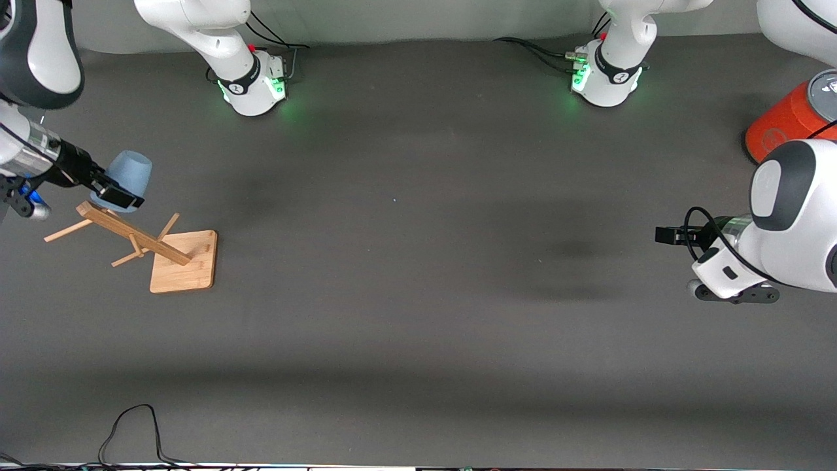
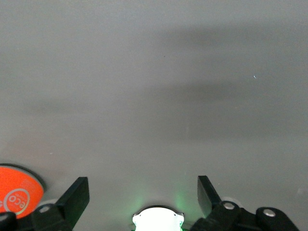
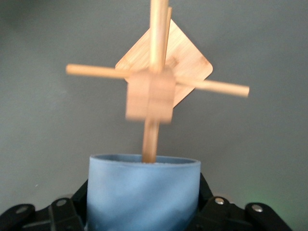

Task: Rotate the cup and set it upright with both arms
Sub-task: 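Pull the blue cup off the stand peg with the right gripper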

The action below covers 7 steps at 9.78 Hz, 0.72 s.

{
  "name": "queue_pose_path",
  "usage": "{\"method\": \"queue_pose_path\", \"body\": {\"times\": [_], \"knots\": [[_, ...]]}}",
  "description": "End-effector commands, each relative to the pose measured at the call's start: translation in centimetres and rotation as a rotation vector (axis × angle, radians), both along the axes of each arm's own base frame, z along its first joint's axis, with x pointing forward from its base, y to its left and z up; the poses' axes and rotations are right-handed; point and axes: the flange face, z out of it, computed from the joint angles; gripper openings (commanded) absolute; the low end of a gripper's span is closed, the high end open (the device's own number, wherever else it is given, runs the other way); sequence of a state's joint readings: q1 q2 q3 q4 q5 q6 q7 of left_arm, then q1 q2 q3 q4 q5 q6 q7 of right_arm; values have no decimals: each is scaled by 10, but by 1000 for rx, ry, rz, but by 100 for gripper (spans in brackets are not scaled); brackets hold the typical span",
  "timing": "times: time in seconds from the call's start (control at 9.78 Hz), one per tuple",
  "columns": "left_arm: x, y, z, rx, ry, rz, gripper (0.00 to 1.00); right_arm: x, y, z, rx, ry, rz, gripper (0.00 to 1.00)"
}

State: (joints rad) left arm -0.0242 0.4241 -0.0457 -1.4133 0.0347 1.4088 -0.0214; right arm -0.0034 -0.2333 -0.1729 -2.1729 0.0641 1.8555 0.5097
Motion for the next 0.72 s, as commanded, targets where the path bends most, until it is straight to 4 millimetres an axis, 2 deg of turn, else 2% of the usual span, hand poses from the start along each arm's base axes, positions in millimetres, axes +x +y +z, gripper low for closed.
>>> {"method": "queue_pose_path", "body": {"times": [0.0,0.2,0.31,0.51,0.61], "knots": [[0,-4,1,13,6,-25,100,-19,37,32,14,-4,-42,40],[-1,-9,0,13,12,-31,100,-29,79,47,12,10,-73,40],[-1,-9,0,13,12,-33,100,-34,109,53,9,14,-92,40],[-2,-10,-1,13,17,-33,100,-40,174,60,-6,25,-152,40],[-2,-8,-2,12,20,-31,100,-36,215,60,-15,29,-200,40]]}}
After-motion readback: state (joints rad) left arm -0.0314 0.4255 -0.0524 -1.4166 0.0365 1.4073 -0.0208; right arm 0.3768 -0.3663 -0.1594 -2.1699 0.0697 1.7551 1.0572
